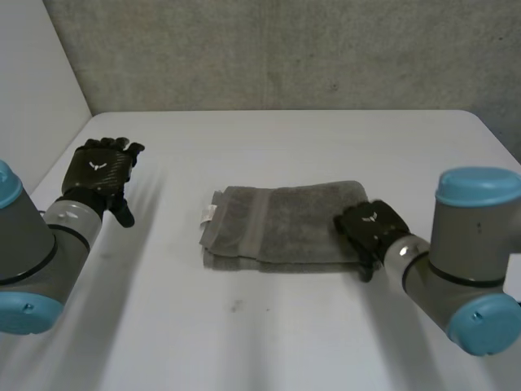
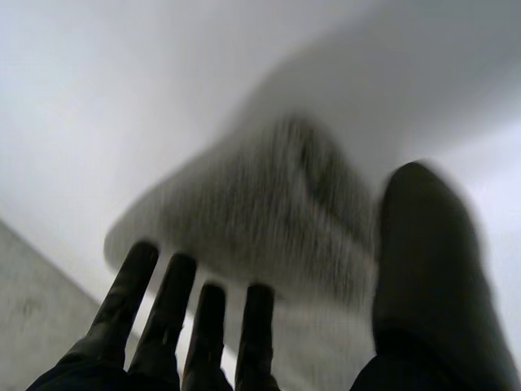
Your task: Fold the towel.
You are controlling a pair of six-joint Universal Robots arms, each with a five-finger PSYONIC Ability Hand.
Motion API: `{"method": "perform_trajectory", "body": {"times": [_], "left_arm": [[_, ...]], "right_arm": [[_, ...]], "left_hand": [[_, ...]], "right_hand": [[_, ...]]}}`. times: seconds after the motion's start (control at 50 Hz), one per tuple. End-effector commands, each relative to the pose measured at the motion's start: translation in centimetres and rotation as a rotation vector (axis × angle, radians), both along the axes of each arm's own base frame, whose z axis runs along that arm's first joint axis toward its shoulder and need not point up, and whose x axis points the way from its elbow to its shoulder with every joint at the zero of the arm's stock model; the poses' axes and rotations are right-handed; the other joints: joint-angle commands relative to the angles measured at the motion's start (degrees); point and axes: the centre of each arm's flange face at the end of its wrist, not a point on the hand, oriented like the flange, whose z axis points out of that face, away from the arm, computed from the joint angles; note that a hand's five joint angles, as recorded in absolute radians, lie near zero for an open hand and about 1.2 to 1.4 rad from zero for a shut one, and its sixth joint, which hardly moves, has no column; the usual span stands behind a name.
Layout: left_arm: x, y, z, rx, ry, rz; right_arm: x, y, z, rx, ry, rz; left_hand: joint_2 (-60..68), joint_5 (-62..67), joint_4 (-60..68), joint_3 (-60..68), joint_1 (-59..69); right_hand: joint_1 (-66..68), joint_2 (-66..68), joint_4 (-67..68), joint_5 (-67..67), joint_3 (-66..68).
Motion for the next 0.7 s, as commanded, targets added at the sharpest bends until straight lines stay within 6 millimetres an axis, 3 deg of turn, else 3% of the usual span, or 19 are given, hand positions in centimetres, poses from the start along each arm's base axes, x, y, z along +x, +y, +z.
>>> {"method": "perform_trajectory", "body": {"times": [0.02,0.04,0.06,0.14,0.18,0.2,0.22,0.24,0.28,0.3,0.34,0.36,0.4,0.48,0.5,0.52,0.56,0.58,0.7], "left_arm": [[-0.2,0.3,-0.3,0.008,-0.002,-0.006],[-0.2,0.3,-0.3,0.006,-0.002,-0.007],[-0.2,0.3,-0.3,0.006,-0.002,-0.007],[-0.5,0.4,-0.1,0.002,-0.001,-0.015],[-0.5,0.5,0.1,-0.006,0.001,-0.013],[-0.5,0.5,0.1,-0.006,0.001,-0.013],[-0.5,0.4,0.2,-0.009,0.002,-0.013],[-0.5,0.4,0.2,-0.009,0.002,-0.013],[-0.6,0.4,0.6,-0.019,0.004,-0.013],[-0.6,0.4,0.6,-0.019,0.004,-0.013],[-1.1,0.5,1.1,-0.033,0.008,-0.027],[-1.1,0.5,1.1,-0.033,0.008,-0.027],[-1.6,0.6,1.6,-0.047,0.012,-0.042],[-2.4,0.7,2.5,-0.062,0.021,-0.061],[-2.4,0.7,2.5,-0.062,0.021,-0.061],[-2.8,0.8,2.8,-0.056,0.034,-0.072],[-3.2,1.0,3.3,-0.048,0.054,-0.083],[-3.6,1.0,3.9,-0.036,0.083,-0.091],[-5.6,1.0,5.0,0.071,0.232,-0.128]], "right_arm": [[-1.4,-1.0,-1.6,-0.057,0.038,-0.03],[-1.4,-1.6,-1.1,-0.109,0.037,-0.035],[-1.4,-1.6,-1.1,-0.11,0.037,-0.035],[-0.7,-3.4,2.3,-0.335,0.033,-0.037],[1.1,-4.0,5.1,-0.479,0.048,0.02],[1.2,-4.0,5.1,-0.48,0.049,0.02],[3.4,-3.1,5.6,-0.518,0.057,0.102],[3.4,-3.1,5.6,-0.518,0.057,0.103],[9.5,0.7,5.2,-0.559,0.06,0.342],[9.5,0.7,5.2,-0.559,0.06,0.343],[13.2,4.0,3.6,-0.523,0.091,0.548],[13.3,4.0,3.6,-0.523,0.092,0.549],[14.8,6.4,0.6,-0.42,0.145,0.704],[15.5,7.8,-0.5,-0.355,0.19,0.769],[15.6,7.5,0.1,-0.349,0.186,0.743],[15.5,6.7,1.0,-0.347,0.155,0.68],[15.2,5.8,2.2,-0.324,0.094,0.591],[14.6,4.8,4.0,-0.293,-0.003,0.499],[11.7,2.1,7.5,-0.121,-0.319,0.256]], "left_hand": [[0.67,-1.39,0.52,0.54,-0.02],[0.67,-1.39,0.52,0.54,-0.02],[0.67,-1.39,0.52,0.54,-0.02],[0.67,-1.39,0.52,0.54,-0.02],[0.67,-1.39,0.52,0.54,-0.02],[0.67,-1.39,0.52,0.54,-0.02],[0.67,-1.39,0.52,0.54,-0.02],[0.67,-1.39,0.52,0.54,-0.02],[0.67,-1.39,0.52,0.54,-0.02],[0.67,-1.39,0.52,0.54,-0.02],[0.67,-1.39,0.52,0.54,-0.02],[0.67,-1.39,0.52,0.54,-0.02],[0.67,-1.39,0.52,0.54,-0.02],[0.67,-1.39,0.52,0.54,-0.02],[0.67,-1.39,0.52,0.54,-0.02],[0.67,-1.39,0.52,0.54,-0.02],[0.67,-1.39,0.52,0.54,-0.02],[0.67,-1.39,0.52,0.54,-0.02],[1.34,-0.72,1.19,1.21,0.64]], "right_hand": [[44.08,45.15,44.76,43.86,44.79],[54.35,55.41,55.03,54.13,55.06],[54.45,55.52,55.13,54.23,55.16],[54.46,55.52,55.13,54.23,55.16],[54.46,55.52,55.13,54.23,55.16],[54.46,55.52,55.13,54.23,55.16],[54.46,55.52,55.13,54.23,55.16],[54.46,55.52,55.13,54.23,55.16],[54.46,55.52,55.13,54.23,55.16],[54.46,55.52,55.13,54.23,55.16],[54.46,55.52,55.13,54.23,55.16],[54.46,55.52,55.13,54.23,55.16],[54.46,55.52,55.13,54.23,55.16],[54.46,55.52,55.13,54.23,55.16],[39.36,40.42,40.04,39.14,40.07],[-5.59,-4.52,-4.91,-5.81,-4.88],[-15.54,-14.48,-14.87,-15.77,-14.84],[-15.54,-14.48,-14.87,-15.77,-14.84],[-15.54,-14.48,-14.87,-15.77,-14.84]]}}
